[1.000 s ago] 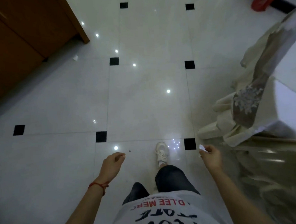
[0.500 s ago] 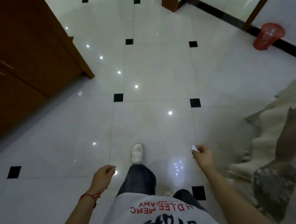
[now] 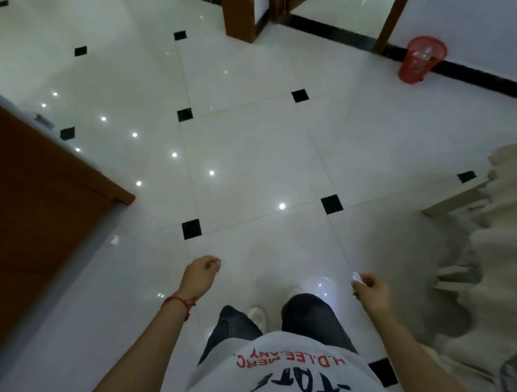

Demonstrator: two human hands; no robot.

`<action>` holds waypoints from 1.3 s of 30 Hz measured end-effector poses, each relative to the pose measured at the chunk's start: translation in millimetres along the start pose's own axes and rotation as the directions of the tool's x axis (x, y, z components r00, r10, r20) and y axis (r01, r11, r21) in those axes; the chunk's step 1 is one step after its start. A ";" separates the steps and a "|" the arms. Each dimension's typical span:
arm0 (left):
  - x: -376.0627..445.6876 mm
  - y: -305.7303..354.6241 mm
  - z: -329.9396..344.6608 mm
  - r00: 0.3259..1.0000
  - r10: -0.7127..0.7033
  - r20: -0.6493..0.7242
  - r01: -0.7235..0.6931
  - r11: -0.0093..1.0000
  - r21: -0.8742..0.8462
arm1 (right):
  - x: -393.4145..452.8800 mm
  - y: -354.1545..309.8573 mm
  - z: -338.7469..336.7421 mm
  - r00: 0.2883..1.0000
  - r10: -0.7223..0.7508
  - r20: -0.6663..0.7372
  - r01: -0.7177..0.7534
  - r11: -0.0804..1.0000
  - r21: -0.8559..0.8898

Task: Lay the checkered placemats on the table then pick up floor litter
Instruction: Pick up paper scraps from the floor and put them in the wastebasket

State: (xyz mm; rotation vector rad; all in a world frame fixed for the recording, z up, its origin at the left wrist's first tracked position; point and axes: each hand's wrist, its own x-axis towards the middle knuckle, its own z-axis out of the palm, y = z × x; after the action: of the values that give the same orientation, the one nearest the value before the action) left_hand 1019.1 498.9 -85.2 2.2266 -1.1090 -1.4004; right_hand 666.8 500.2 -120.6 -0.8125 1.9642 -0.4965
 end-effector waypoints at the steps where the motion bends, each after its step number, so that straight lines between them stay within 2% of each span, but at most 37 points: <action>1: 17.2 21.3 3.0 0.999 0.029 0.024 -0.029 0.999 0.016 | 8.8 -3.1 -2.4 0.999 0.029 -0.019 -0.029 0.999 0.022; 5: 80.6 104.4 22.7 0.985 0.121 0.122 -0.132 0.988 0.079 | 50.8 -17.8 -19.2 0.990 0.123 -0.064 -0.115 0.987 0.111; 10: 136.3 189.9 45.5 0.965 0.151 0.213 -0.189 0.967 0.173 | 104.8 -52.0 -48.2 0.974 0.198 -0.112 -0.175 0.967 0.185; 20: 246.5 281.8 55.1 0.953 0.140 0.268 -0.222 0.926 0.305 | 236.0 -173.0 -91.7 0.965 0.135 -0.227 -0.065 0.954 0.292; 24: 314.3 333.6 53.8 0.947 0.139 0.289 -0.235 0.914 0.331 | 302.2 -214.7 -105.1 0.944 0.163 -0.286 -0.065 0.944 0.323; 31: 426.4 497.5 60.1 0.902 0.203 0.381 -0.342 0.875 0.342 | 377.5 -282.8 -123.3 0.914 0.249 -0.320 -0.109 0.911 0.397; 39: 504.0 682.5 130.6 0.805 0.336 0.489 -0.507 0.817 0.274 | 441.4 -310.0 -152.4 0.861 0.403 -0.309 -0.210 0.836 0.506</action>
State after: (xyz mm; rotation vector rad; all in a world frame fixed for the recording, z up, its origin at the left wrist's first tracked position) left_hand 713.8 -303.1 -65.7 1.7341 -2.0660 -1.5873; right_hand 482.7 -29.2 -117.3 -0.0730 2.1707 -0.9426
